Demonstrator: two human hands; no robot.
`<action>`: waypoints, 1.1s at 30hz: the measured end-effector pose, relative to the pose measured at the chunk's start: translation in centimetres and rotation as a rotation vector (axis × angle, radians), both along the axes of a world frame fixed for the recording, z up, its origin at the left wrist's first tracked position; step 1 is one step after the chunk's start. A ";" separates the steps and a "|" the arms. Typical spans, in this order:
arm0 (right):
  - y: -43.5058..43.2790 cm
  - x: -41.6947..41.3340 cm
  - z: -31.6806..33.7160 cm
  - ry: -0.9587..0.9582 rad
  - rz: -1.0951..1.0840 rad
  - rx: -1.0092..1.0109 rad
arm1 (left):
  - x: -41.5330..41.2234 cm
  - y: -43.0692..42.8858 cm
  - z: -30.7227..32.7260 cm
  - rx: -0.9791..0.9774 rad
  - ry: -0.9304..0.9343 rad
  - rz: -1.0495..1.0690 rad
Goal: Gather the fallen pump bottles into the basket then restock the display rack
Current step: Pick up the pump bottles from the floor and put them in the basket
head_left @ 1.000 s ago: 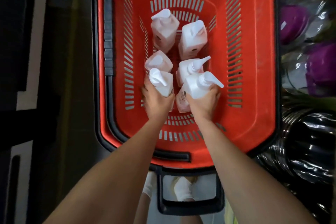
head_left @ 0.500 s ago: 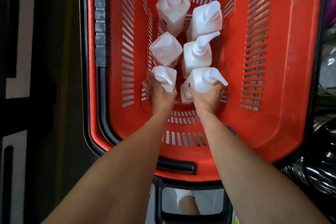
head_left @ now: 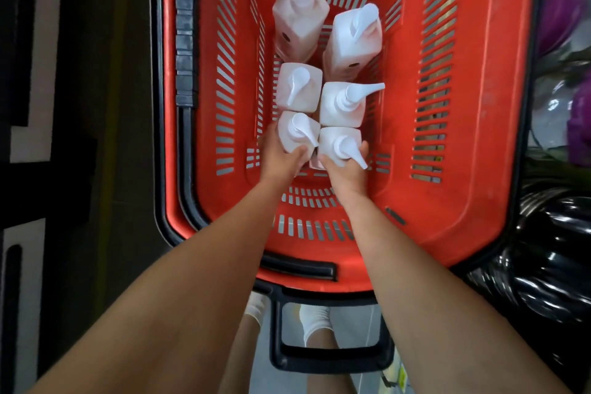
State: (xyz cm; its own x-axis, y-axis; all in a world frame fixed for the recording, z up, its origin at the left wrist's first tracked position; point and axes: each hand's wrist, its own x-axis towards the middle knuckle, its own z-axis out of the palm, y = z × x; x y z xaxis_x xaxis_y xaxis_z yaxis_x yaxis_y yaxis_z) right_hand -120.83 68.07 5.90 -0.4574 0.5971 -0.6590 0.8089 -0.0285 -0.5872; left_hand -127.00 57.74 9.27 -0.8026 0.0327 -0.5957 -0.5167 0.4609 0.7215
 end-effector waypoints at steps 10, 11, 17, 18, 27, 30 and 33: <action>-0.4 2.3 3.4 -0.241 0.201 -0.207 | 0.0 -1.4 3.0 0.133 -0.389 0.201; -0.3 2.5 4.0 -0.251 0.240 -0.236 | 0.2 -1.3 3.6 0.119 -0.405 0.137; -0.3 1.6 7.9 -0.264 0.468 -0.118 | 0.9 -1.3 5.6 -0.084 -0.320 -0.163; -0.2 1.4 8.6 -0.279 0.507 -0.004 | 1.1 -1.4 6.0 -0.087 -0.286 -0.177; 1.4 1.1 15.5 -0.152 0.659 0.479 | -0.1 -2.0 12.6 -0.468 0.161 -0.475; 3.1 0.2 17.6 -0.110 0.607 0.542 | -1.7 -1.9 14.9 -0.544 0.300 -0.492; 5.4 -1.3 19.8 -0.057 0.551 0.589 | -4.0 -1.9 16.7 -0.579 0.414 -0.470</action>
State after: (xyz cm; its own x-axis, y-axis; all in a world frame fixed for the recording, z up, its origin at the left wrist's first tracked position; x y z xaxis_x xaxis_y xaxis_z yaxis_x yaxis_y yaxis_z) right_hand -122.13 73.46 25.71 -0.7626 0.5520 -0.3372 0.6454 0.6844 -0.3391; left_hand -131.00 55.83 25.97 -0.9385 0.1977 -0.2832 0.0738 0.9158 0.3948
